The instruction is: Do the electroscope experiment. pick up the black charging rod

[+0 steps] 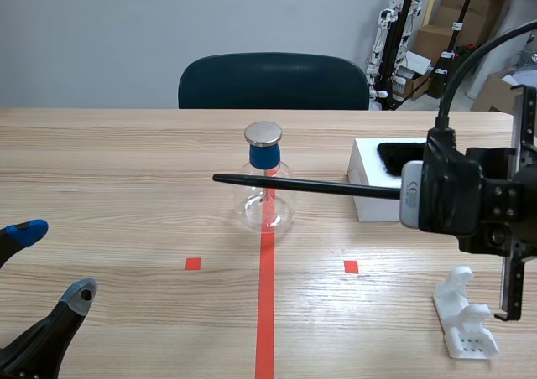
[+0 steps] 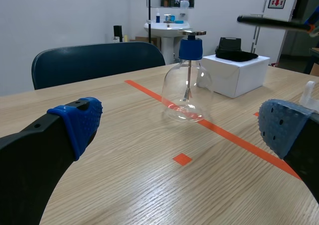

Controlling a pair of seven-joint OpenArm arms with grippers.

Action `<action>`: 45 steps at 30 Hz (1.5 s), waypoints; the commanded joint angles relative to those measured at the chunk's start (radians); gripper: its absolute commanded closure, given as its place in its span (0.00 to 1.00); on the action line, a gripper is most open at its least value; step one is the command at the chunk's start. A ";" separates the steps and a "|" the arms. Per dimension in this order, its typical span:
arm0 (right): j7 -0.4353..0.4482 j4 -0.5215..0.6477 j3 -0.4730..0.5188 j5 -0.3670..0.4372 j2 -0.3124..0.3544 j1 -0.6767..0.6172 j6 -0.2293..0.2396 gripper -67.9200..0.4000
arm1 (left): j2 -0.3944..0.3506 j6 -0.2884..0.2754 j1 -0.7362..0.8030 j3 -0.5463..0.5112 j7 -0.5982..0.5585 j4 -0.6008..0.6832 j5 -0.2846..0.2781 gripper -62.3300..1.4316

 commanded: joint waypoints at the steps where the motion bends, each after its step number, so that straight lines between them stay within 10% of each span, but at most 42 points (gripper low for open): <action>1: 0.039 0.039 0.020 -0.100 -0.034 -0.028 -0.050 0.99 | -0.001 0.002 -0.005 -0.003 -0.021 0.011 -0.008 0.00; 10: 0.212 0.077 0.099 -0.575 -0.265 -0.268 -0.352 0.99 | -0.001 0.002 -0.005 -0.003 -0.021 0.011 -0.008 0.00; 18: 0.340 0.077 0.109 -0.727 -0.382 -0.462 -0.697 0.99 | -0.001 0.002 -0.005 -0.003 -0.021 0.011 -0.008 0.00; 25: 0.374 0.077 0.109 -0.858 -0.451 -0.590 -0.877 0.99 | -0.001 0.002 -0.005 -0.003 -0.021 0.011 -0.008 0.00; 45: 0.370 0.077 0.109 -0.943 -0.476 -0.697 -0.992 0.99 | -0.001 0.002 -0.005 -0.003 -0.021 0.011 -0.008 0.00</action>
